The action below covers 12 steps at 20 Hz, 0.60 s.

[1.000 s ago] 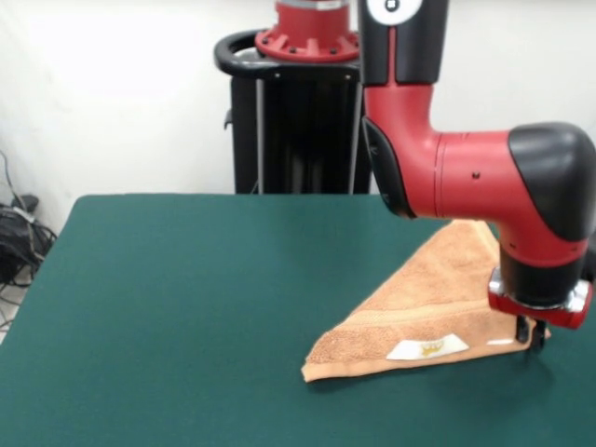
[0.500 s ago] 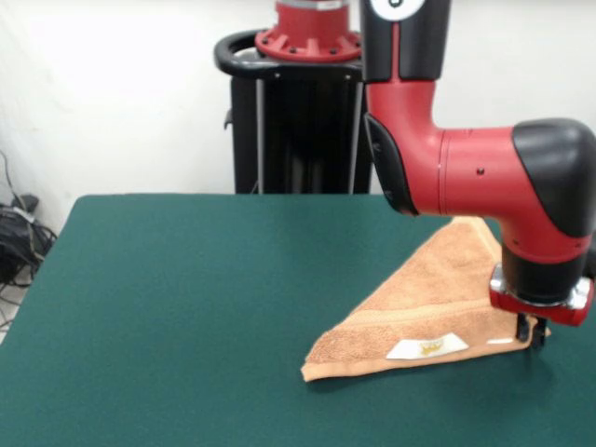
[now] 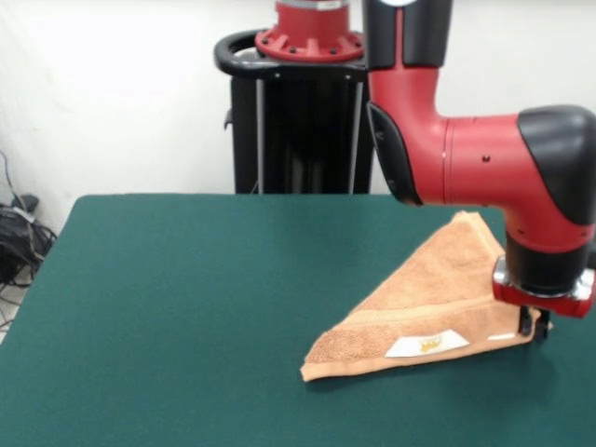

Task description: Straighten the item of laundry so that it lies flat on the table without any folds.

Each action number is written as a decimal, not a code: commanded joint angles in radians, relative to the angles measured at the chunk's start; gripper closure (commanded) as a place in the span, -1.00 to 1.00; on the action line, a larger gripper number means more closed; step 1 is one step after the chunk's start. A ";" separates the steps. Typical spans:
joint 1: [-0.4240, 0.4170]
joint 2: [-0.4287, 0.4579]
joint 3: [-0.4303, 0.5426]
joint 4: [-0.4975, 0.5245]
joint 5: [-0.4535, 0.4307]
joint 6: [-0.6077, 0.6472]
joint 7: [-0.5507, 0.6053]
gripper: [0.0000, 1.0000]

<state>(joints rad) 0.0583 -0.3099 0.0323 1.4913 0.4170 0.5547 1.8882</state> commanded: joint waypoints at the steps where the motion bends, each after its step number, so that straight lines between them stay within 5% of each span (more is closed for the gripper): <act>1: 0.004 -0.025 -0.067 0.083 -0.065 0.056 0.157 1.00; 12: 0.006 -0.080 -0.085 0.112 -0.056 0.116 0.167 1.00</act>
<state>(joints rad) 0.0755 -0.3603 -0.0076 1.5162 0.4142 0.5746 1.8882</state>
